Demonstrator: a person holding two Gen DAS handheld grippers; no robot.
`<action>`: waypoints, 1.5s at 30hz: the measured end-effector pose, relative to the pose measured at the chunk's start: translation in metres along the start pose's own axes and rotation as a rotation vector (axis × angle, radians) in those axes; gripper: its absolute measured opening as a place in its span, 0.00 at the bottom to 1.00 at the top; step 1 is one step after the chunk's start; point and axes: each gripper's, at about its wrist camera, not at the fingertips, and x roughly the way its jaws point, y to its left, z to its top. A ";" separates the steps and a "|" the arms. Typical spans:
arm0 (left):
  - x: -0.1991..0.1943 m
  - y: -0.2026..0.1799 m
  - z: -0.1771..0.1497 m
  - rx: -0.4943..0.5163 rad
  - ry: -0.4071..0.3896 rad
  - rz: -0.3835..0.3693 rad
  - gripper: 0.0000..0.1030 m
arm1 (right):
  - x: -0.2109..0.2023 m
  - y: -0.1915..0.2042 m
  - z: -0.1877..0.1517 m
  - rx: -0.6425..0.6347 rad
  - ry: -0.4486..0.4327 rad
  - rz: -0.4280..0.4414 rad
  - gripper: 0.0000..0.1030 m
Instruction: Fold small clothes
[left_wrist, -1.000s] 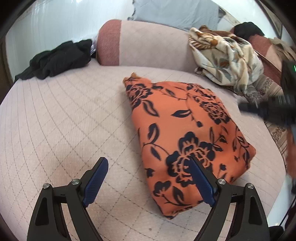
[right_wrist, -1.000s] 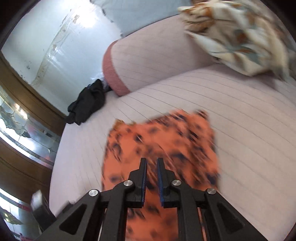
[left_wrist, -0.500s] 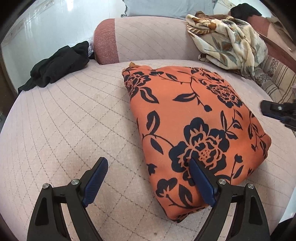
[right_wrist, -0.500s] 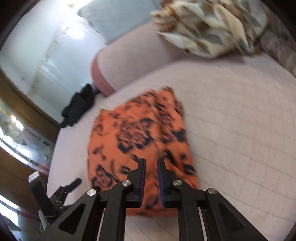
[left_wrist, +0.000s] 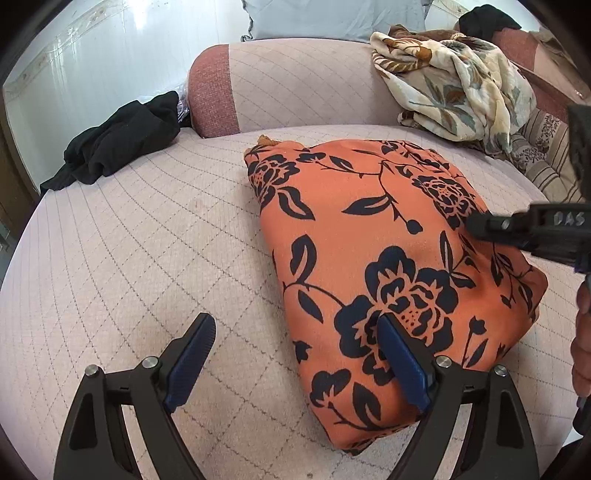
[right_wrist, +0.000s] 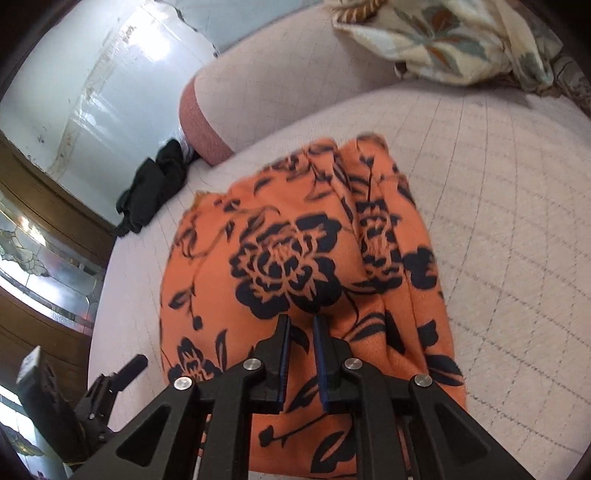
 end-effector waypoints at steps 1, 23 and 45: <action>0.001 0.000 0.000 0.000 0.000 0.002 0.87 | -0.002 0.001 0.002 -0.003 -0.020 0.007 0.15; 0.004 -0.004 -0.001 0.018 0.003 0.027 0.87 | 0.010 0.010 0.001 -0.019 0.020 0.009 0.20; -0.011 0.029 0.018 -0.048 -0.075 0.100 0.87 | -0.050 -0.044 0.021 0.197 -0.227 0.091 0.80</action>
